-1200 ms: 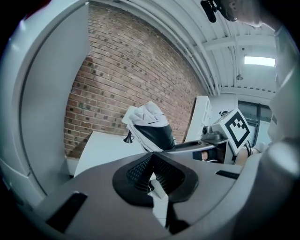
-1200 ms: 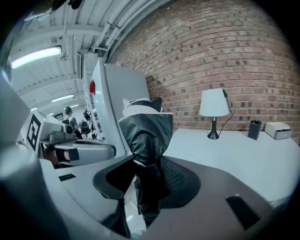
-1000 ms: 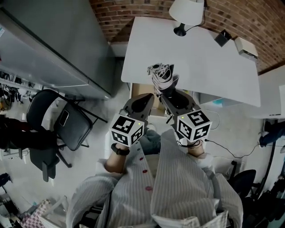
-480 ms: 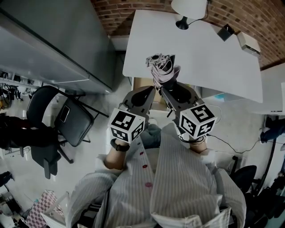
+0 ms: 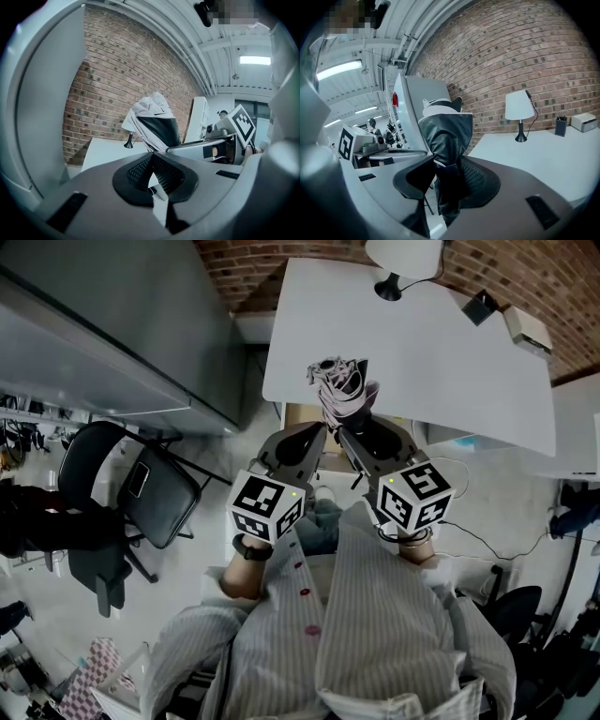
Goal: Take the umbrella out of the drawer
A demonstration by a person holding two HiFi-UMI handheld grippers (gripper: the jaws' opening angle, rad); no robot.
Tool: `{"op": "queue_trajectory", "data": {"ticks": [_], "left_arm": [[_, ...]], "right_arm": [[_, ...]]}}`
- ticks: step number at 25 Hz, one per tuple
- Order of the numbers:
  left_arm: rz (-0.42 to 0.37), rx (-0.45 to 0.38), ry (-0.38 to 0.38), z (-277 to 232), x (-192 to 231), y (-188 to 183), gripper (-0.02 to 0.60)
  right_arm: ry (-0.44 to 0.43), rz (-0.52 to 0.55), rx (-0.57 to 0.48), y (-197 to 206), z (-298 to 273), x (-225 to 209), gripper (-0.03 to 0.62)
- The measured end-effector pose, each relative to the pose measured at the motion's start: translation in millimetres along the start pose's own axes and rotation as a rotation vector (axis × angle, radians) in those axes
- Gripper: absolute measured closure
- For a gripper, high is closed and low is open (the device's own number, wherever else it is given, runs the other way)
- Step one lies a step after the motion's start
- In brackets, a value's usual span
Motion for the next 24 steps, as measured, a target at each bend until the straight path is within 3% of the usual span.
{"op": "queue_trajectory", "data": {"ticks": [24], "left_arm": [[0.03, -0.008, 0.005, 18.6, 7.5, 5.5, 0.572]], "right_arm": [[0.028, -0.013, -0.003, 5.7, -0.7, 5.3, 0.422]]}}
Point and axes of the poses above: the fingertips, and each gripper's own axes: z backward along the fingers, x to its left, y out of its underside, the point moved 3 cm from there along z, backward along the fingers, and after that the axes turned 11 degrees about -z, right-handed, at the moved point
